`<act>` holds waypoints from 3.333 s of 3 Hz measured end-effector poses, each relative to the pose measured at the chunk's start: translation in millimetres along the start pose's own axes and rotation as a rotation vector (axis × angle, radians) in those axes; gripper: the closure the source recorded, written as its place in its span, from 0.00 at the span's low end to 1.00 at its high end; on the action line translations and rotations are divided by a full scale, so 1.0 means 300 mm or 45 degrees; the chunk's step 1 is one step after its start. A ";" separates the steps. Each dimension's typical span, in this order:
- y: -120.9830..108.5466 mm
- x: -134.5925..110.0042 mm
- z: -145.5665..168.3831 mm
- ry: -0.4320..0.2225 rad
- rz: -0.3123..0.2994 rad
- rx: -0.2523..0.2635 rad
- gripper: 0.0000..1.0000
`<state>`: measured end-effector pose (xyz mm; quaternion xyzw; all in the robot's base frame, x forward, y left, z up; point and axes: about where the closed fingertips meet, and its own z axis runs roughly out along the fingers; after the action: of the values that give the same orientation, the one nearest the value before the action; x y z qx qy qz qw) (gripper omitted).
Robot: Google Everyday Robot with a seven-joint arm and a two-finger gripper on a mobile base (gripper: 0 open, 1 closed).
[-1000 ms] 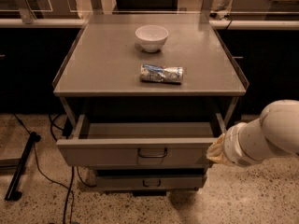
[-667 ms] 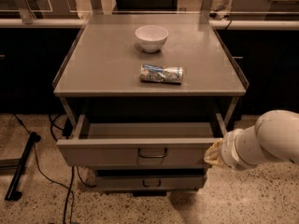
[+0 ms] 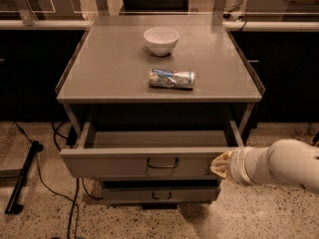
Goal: Close top drawer
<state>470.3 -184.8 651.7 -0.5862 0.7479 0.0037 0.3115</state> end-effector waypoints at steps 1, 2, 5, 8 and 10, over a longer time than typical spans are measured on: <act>0.001 -0.004 -0.005 0.007 0.000 -0.006 1.00; -0.014 0.013 -0.004 0.031 -0.044 0.036 1.00; -0.165 -0.005 0.056 0.022 -0.263 0.257 1.00; -0.317 -0.035 0.209 -0.069 -0.294 0.371 1.00; -0.341 -0.046 0.259 -0.086 -0.296 0.373 1.00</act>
Offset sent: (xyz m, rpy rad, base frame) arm 0.0111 -0.0163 0.0000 -0.0894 -0.0925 0.0038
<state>597.8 -176.0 632.3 -0.6167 0.6567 -0.1215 0.4168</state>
